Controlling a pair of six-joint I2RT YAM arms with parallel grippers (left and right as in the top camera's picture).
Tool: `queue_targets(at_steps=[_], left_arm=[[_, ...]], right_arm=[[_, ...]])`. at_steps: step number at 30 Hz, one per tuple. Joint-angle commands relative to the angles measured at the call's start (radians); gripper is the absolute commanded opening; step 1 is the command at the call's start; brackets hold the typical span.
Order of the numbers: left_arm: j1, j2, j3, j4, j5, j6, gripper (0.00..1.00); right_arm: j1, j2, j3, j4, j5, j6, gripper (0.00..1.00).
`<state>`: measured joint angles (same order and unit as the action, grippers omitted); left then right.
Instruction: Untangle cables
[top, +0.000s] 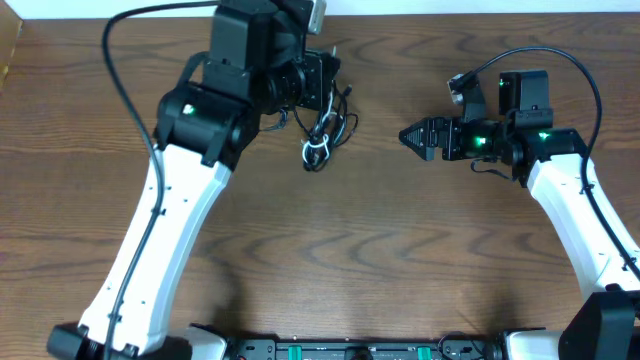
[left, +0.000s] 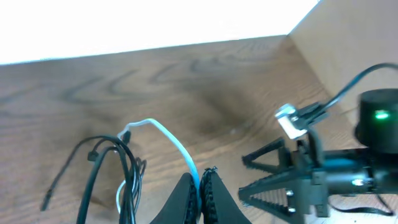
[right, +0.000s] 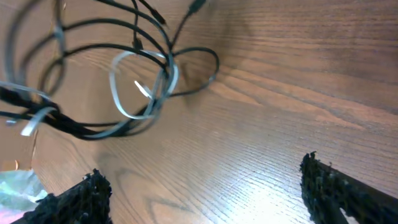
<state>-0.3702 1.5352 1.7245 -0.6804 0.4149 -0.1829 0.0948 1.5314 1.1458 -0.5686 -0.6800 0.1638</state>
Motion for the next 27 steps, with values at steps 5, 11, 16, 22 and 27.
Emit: queue_targets(at_steps=[5,11,16,22,27], left_arm=[[-0.002,-0.049,0.038,0.037,0.02,-0.048,0.07],[-0.002,-0.049,0.038,0.037,0.02,-0.083,0.07],[-0.002,-0.049,0.038,0.031,0.02,-0.12,0.07],[-0.002,-0.049,0.038,0.006,0.02,-0.13,0.08],[-0.002,-0.048,0.037,-0.018,0.019,-0.13,0.08]], right_arm=[[-0.002,0.0,0.018,-0.004,-0.009,-0.015,0.99],[-0.002,0.0,0.018,-0.004,-0.037,0.006,0.99],[-0.002,0.0,0.018,0.008,-0.037,0.079,0.99],[-0.002,0.0,0.018,-0.004,-0.038,0.142,0.96],[-0.001,0.0,0.018,0.009,-0.072,0.194,0.94]])
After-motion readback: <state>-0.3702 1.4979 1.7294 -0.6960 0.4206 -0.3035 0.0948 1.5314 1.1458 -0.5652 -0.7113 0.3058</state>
